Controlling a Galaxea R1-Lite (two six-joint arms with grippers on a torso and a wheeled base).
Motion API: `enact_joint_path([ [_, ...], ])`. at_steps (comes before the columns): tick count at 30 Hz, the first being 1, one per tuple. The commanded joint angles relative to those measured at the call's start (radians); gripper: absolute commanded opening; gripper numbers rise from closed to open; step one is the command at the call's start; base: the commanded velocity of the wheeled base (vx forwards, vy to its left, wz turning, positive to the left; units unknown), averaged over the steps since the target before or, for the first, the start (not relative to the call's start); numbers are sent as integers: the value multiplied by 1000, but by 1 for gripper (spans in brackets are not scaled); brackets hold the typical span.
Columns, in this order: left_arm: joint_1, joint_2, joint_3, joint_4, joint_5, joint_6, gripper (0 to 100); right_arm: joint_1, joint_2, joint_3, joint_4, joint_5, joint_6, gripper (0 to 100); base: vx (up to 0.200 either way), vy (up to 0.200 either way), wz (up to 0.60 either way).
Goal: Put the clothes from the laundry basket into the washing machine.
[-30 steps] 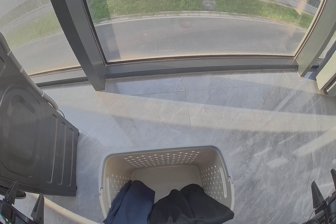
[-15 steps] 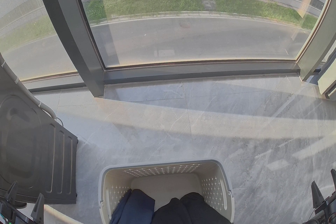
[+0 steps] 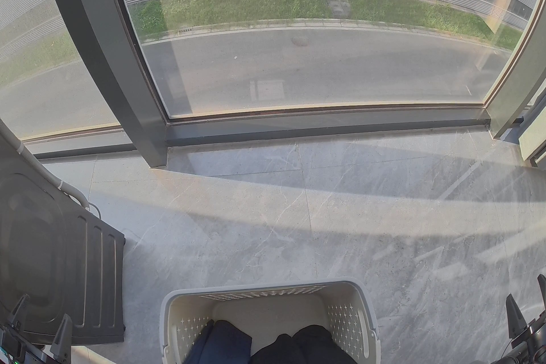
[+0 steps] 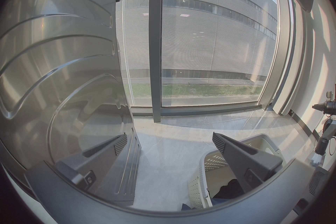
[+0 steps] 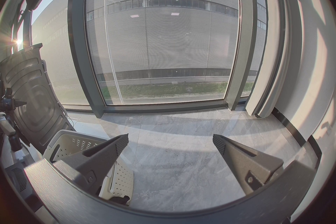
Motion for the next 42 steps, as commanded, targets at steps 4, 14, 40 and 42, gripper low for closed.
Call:
enact_joint_path([
  [4, 1, -13, 18, 0, 1, -1, 100, 0, -18, 16, 0, 0, 0, 100, 0, 0, 0],
  [14, 1, -13, 18, 0, 1, 1, 100, 0, -18, 16, 0, 0, 0, 100, 0, 0, 0],
  [40, 1, -13, 16, 0, 1, -1, 100, 0, -18, 16, 0, 0, 0, 100, -131, 0, 0],
  [42, 1, -13, 18, 0, 1, -1, 100, 0, -18, 16, 0, 0, 0, 100, -200, 0, 0],
])
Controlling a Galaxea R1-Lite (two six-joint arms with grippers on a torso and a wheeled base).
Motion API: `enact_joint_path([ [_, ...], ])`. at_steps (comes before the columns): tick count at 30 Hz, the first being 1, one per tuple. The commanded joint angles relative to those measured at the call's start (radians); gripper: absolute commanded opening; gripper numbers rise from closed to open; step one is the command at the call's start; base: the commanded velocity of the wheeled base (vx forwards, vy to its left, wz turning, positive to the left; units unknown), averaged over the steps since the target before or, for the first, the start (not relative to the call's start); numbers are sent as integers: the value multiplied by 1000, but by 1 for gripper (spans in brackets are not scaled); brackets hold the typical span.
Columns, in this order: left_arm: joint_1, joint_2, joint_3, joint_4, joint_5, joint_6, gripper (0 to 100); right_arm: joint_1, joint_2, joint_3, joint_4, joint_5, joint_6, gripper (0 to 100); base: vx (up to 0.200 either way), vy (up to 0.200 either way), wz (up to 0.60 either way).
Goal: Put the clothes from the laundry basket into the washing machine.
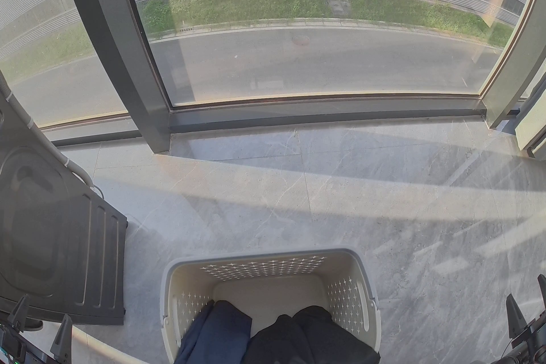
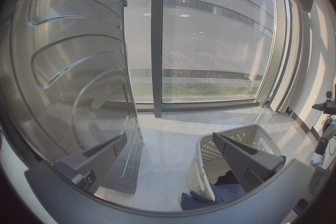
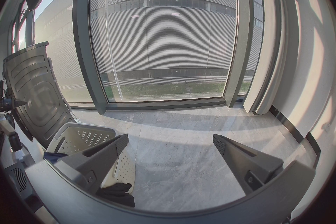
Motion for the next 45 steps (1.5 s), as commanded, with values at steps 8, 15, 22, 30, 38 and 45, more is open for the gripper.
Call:
enact_joint_path([
  [8, 1, -13, 16, 0, 0, 0, 100, 1, -18, 16, 0, 0, 0, 100, -200, 0, 0],
  [15, 1, -13, 18, 0, 0, 1, 100, 1, -18, 16, 0, 0, 0, 100, -200, 0, 0],
  [22, 1, -13, 16, 0, 0, 4, 100, 1, -18, 16, 0, 0, 0, 100, -200, 0, 0],
  [30, 1, -13, 16, 0, 0, 3, 100, 1, -18, 16, 0, 0, 0, 100, -100, 0, 0],
  [38, 1, -13, 16, 0, 0, 6, 100, 1, -18, 16, 0, 0, 0, 100, 0, 100, 0],
  [45, 1, -13, 18, 0, 0, 6, 100, 1, -18, 16, 0, 0, 0, 100, 0, 200, 0],
])
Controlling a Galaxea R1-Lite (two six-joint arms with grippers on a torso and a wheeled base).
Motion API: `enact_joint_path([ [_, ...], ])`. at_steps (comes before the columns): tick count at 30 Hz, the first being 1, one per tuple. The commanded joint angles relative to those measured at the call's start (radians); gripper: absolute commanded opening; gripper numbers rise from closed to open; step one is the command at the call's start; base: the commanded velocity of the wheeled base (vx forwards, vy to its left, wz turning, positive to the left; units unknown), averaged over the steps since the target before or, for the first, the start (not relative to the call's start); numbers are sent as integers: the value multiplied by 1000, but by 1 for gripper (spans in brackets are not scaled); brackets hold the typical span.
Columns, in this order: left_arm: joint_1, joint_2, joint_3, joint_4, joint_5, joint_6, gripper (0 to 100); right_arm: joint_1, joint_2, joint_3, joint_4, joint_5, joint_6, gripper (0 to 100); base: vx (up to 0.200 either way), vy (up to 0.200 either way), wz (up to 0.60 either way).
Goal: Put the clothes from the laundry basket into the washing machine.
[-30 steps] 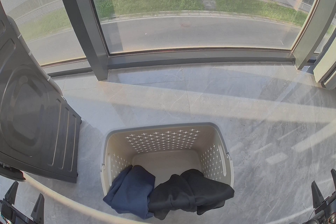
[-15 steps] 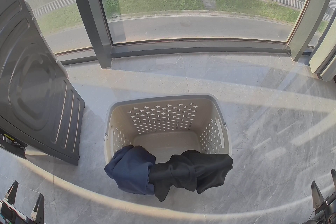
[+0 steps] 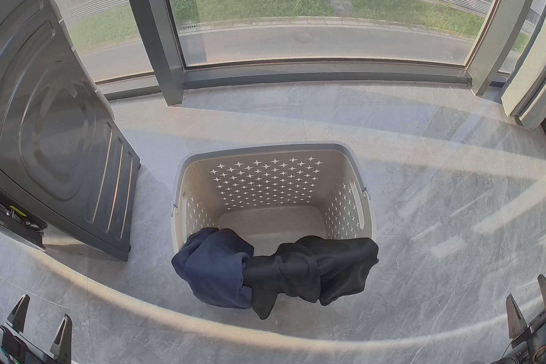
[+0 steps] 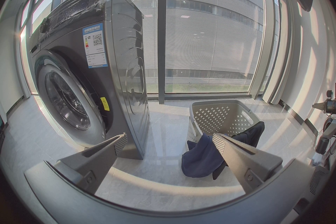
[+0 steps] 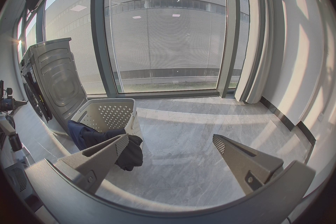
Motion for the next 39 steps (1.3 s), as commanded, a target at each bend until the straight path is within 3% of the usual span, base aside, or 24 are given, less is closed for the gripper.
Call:
enact_joint_path([
  [1, 0, -13, 18, 0, 1, 0, 100, 0, -18, 16, 1, 0, 0, 100, 0, 200, 0],
  [13, 0, -13, 18, 0, 1, -2, 100, 0, -18, 16, 1, 0, 0, 100, 0, 200, 0],
  [22, 0, -13, 18, 0, 1, -2, 100, 0, -18, 16, 1, 0, 0, 100, 0, 0, 0],
  [39, 0, -13, 16, -2, 1, -2, 100, 0, -18, 16, 1, 0, 0, 100, -176, 0, 0],
])
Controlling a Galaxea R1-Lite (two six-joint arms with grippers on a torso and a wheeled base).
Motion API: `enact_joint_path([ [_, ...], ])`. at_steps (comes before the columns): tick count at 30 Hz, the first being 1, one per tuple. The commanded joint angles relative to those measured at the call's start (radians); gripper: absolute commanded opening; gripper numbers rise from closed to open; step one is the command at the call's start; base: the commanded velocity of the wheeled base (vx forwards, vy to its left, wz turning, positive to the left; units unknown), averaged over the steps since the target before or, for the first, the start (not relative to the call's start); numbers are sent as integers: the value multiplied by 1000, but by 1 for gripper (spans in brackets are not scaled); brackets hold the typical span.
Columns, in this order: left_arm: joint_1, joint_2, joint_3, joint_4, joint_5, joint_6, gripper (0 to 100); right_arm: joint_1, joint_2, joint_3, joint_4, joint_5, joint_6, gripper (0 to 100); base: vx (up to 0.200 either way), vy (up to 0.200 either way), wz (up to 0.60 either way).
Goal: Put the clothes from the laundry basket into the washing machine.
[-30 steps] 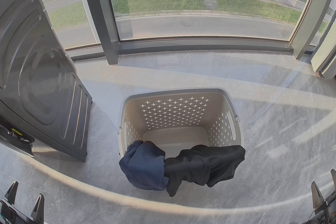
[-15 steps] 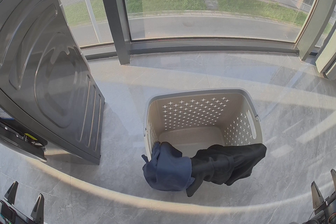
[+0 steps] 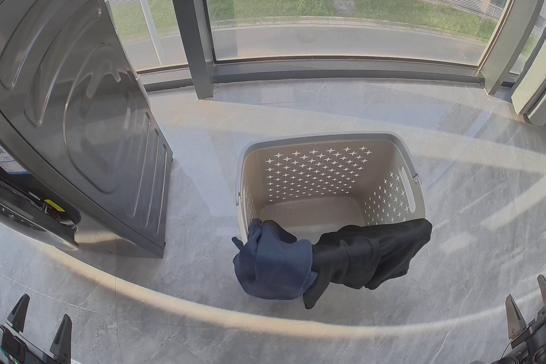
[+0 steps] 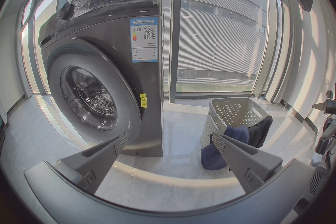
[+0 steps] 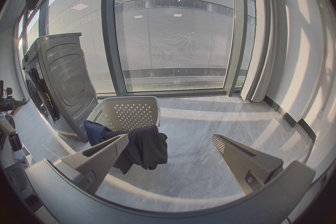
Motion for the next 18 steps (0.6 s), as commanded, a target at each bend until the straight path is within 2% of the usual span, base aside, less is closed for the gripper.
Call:
enact_joint_path([
  [1, 0, -13, 18, -2, 1, -1, 100, 0, -18, 16, 0, 0, 0, 100, 0, 0, 0],
  [4, 0, -13, 18, 0, 1, 1, 100, 0, -18, 15, 0, 0, 0, 100, 0, 0, 0],
  [18, 0, -13, 18, 0, 1, 1, 100, 0, -18, 16, 0, 0, 0, 100, 0, 200, 0],
])
